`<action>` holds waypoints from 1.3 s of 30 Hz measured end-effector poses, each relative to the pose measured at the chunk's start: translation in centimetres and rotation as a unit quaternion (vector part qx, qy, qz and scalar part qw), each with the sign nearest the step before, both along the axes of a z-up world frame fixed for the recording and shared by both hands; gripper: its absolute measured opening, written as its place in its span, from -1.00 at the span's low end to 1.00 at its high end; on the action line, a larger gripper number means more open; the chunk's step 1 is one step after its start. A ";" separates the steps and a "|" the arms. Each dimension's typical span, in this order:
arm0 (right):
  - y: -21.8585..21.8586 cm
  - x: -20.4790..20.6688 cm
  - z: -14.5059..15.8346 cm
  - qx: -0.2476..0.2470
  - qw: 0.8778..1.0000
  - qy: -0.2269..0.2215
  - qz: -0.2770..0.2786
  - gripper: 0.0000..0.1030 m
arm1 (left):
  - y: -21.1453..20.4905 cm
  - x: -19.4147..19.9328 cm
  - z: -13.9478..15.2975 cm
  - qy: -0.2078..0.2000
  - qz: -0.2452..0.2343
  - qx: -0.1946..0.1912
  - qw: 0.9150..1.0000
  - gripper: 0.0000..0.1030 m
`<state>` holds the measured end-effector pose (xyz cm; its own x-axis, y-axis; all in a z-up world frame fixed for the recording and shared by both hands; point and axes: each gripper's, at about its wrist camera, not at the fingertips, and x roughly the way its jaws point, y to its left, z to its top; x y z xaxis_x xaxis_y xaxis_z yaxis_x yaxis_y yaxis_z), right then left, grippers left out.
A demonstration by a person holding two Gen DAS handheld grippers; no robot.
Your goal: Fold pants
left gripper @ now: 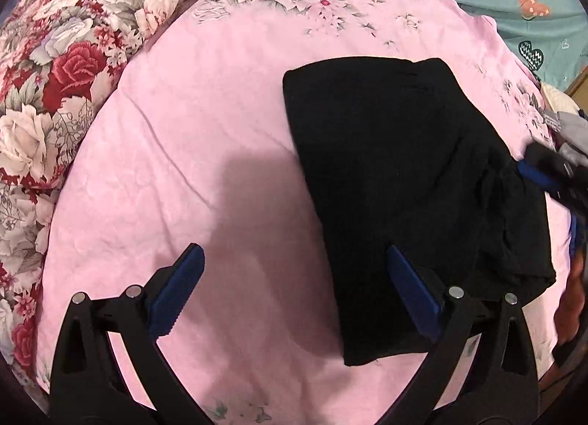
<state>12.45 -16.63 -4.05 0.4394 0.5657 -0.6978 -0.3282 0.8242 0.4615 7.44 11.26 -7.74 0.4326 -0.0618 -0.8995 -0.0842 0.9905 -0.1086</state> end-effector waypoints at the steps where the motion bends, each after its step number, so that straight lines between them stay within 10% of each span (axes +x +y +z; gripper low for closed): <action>1: 0.3 1.2 -0.3 -0.001 1.000 0.007 0.000 0.44 | -0.1 0.0 -0.1 0.001 -0.002 0.002 1.000 0.95; 14: 6.4 7.2 -4.3 -0.099 0.991 0.064 0.063 0.44 | 0.3 0.5 -1.8 0.020 -0.009 -0.029 0.999 0.96; 20: 7.5 6.3 -4.2 -0.106 0.990 0.071 0.054 -0.21 | 1.1 0.5 -1.8 0.028 0.001 -0.043 0.999 0.96; 26: 9.1 3.9 -1.1 -0.042 0.995 0.057 0.077 -0.38 | 2.8 -0.1 -1.0 0.031 0.029 -0.048 0.998 0.96; 34: 1.3 -1.6 6.8 0.038 0.998 -0.026 0.041 -0.40 | 2.8 -1.5 4.0 -0.034 0.015 -0.057 0.998 0.96; 39: -8.8 -3.8 4.9 0.031 0.997 -0.010 -0.074 -0.39 | -0.2 0.0 1.9 -0.001 -0.012 -0.057 0.998 0.96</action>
